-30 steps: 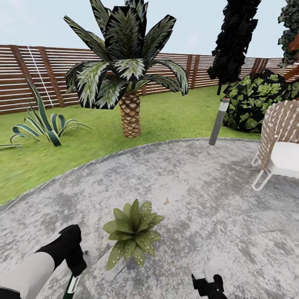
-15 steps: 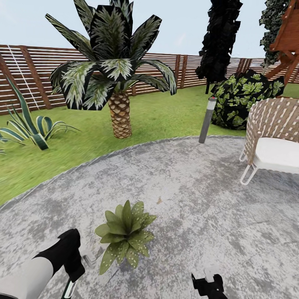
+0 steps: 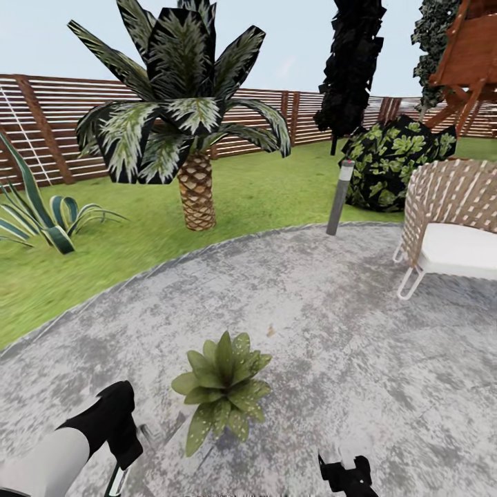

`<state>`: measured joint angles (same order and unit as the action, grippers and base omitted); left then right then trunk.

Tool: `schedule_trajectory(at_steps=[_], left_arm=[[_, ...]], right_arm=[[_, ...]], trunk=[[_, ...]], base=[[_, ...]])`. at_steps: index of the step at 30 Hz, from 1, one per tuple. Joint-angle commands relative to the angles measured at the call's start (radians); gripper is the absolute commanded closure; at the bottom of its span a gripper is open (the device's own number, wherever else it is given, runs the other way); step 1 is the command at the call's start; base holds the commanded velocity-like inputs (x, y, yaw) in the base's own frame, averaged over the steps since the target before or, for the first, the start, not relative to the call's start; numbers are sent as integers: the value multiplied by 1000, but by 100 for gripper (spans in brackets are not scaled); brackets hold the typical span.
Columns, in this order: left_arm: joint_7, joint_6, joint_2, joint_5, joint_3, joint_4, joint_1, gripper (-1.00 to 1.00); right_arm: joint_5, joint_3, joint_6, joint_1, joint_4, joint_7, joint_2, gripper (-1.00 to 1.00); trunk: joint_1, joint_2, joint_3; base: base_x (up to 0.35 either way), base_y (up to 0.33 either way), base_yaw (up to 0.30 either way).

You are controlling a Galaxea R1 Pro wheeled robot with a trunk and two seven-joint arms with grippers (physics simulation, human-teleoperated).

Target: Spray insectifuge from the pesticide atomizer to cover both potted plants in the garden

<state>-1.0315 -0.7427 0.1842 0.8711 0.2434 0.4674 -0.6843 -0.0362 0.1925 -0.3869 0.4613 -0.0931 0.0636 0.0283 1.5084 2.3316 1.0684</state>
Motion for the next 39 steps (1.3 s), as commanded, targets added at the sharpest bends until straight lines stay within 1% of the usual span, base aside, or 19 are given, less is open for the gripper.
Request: schedule_trajectory(at_steps=[1, 8, 13, 17, 19, 20, 24, 32, 39], left_arm=[[-7, -6, 1, 4, 4, 2, 0, 100], [-7, -6, 1, 0, 4, 1, 0, 100], [-7, -6, 1, 0, 3, 2, 0, 100], [-7, -6, 2, 1, 0, 4, 0, 100], [-7, -6, 3, 1, -7, 5, 0, 100], [-7, -5, 2, 2, -22, 5, 0, 100], [-7, -2, 3, 1, -28, 6, 0, 100], [-7, -1, 4, 2, -27, 5, 0, 100], [-7, -1, 2, 1, -28, 5, 0, 100]], right_arm=[[-4, 9, -3, 1, 1, 5, 0, -100], [-4, 8, -3, 1, 0, 5, 0, -100], [-4, 8, -4, 1, 1, 5, 1, -100], [-5, 9, -4, 2, 0, 5, 1, -100], [-5, 9, -3, 1, 0, 5, -1, -100], [-5, 9, -4, 2, 0, 5, -1, -100], [-5, 8, -2, 1, 0, 5, 1, -100], [-5, 8, -1, 2, 0, 5, -2, -100], [-5, 7, -3, 2, -2, 5, 0, -100]], trunk=[[0, 0, 1], [0, 0, 1], [0, 0, 1], [0, 0, 1], [0, 0, 1], [0, 0, 1], [0, 0, 1], [0, 0, -1], [0, 0, -1]], base=[[-139, 266, -294], [-191, 256, -291], [11, 248, -39], [43, 76, -2], [5, 10, 0], [1, 2, 0], [-26, 53, -112], [-76, 270, -237], [64, 300, -20]])
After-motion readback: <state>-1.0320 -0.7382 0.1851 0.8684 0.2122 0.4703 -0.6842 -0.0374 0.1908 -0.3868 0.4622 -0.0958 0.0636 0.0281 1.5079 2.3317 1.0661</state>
